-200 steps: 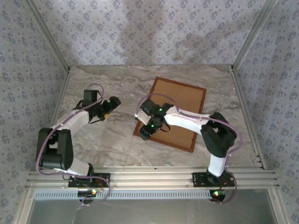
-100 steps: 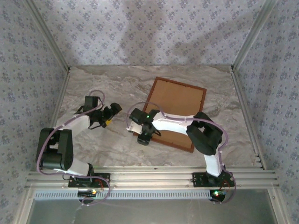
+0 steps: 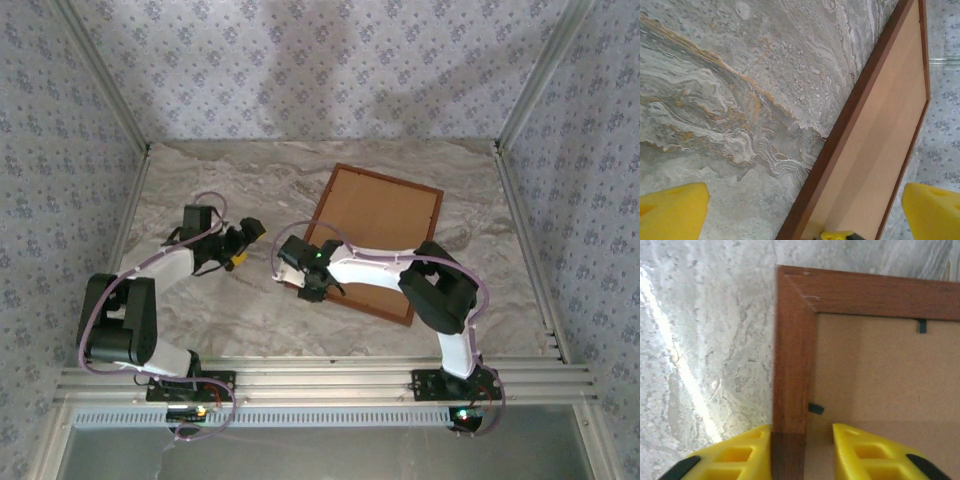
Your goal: Put the photo into the frame
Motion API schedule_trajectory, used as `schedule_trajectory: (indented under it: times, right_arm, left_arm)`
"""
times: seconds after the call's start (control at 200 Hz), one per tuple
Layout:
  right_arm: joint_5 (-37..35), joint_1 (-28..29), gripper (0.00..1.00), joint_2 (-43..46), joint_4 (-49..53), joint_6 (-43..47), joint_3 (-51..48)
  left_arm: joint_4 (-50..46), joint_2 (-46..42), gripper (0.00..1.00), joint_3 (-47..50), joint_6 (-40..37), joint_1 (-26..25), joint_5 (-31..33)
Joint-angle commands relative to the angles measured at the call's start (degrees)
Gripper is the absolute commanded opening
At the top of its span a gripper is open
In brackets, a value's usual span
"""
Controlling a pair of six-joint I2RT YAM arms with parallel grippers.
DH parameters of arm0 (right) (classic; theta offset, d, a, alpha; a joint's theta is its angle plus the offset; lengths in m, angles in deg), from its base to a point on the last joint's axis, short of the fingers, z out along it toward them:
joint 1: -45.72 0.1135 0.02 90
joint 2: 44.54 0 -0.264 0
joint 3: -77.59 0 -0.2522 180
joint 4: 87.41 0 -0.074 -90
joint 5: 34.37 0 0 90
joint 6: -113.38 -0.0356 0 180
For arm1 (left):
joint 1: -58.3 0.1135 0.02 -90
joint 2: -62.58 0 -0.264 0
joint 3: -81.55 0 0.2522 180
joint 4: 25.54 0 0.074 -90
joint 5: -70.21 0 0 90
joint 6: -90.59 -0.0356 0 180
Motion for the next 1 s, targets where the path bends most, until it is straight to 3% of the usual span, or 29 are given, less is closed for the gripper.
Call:
schedule_trajectory:
  times: [0.0,0.115,0.355,0.515,0.999]
  right_arm:
    - [2.4,-0.5,0.17,-1.6,-0.5,1.3,-2.1]
    - [4.3,-0.9,0.00,0.2,-0.7,2.7,-2.0]
    - [12.8,-3.9,0.00,2.3,1.6,3.0,0.7]
    - [11.9,-4.3,0.00,5.6,-3.5,3.0,-1.8]
    - [13.2,-5.4,0.00,6.6,-4.7,2.1,0.4]
  left_arm:
    - [1.2,0.7,0.99,0.3,-0.1,-0.3,-1.7]
    - [0.8,1.6,0.99,-0.3,-0.6,-0.7,-2.6]
    - [1.6,4.9,0.99,-1.1,-0.6,-4.2,-7.1]
    - [4.3,6.5,0.99,-0.1,1.4,-5.5,-8.9]
    - [12.8,11.6,0.98,0.0,7.1,-9.6,-13.4]
